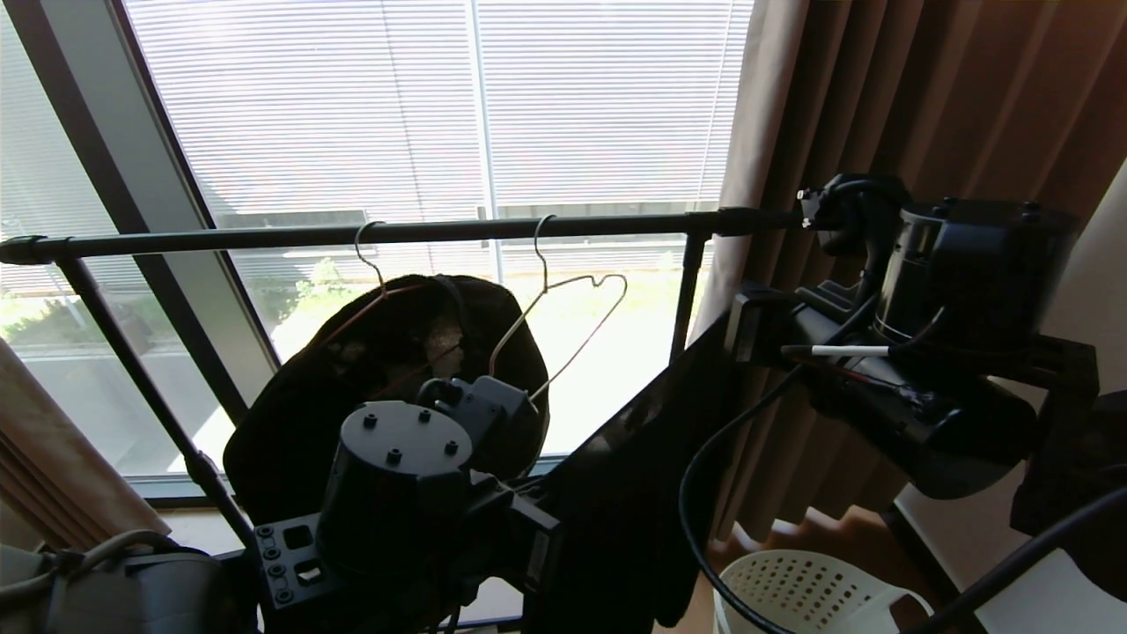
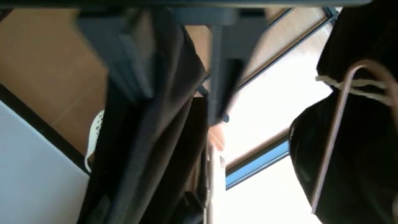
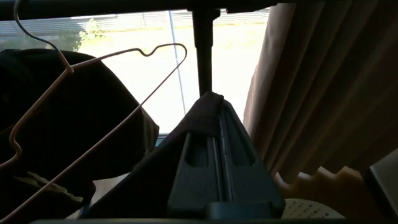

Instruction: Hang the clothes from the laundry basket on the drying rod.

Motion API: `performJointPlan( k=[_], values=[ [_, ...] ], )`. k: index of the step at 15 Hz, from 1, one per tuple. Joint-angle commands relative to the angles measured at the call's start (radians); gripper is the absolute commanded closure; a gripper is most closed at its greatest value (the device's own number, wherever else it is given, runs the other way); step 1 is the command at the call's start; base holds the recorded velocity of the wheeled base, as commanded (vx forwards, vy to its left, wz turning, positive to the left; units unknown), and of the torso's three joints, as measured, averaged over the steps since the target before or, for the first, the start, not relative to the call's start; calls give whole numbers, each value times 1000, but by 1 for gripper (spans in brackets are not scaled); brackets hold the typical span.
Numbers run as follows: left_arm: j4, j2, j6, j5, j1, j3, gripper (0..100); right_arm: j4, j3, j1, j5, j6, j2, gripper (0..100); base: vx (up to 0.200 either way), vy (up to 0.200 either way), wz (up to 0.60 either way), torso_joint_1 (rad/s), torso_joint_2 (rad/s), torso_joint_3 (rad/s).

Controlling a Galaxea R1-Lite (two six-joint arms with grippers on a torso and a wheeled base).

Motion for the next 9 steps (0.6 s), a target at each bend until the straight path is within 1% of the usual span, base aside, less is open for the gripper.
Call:
performJointPlan(
  k=[1,3,5,6,8,9],
  values=[
    [0,-50,-1,-2,55,21,100,-4,36,3,1,11,-53,100,0,0,0,0,0,0],
    [0,-61,-1,-16,123,19,100,-28,88,15,2,19,-112,100,0,0,0,0,0,0],
    [0,-70,-1,-21,155,21,100,-28,139,23,13,19,-158,100,0,0,0,0,0,0],
    [0,-82,-1,-27,167,21,100,-28,169,43,27,19,-171,100,0,0,0,0,0,0],
    [5,-139,-1,-97,195,26,100,-27,211,83,56,17,-191,100,0,0,0,0,0,0],
    [5,-147,1,-108,201,26,100,-27,218,101,56,16,-191,100,0,0,0,0,0,0]
  ],
)
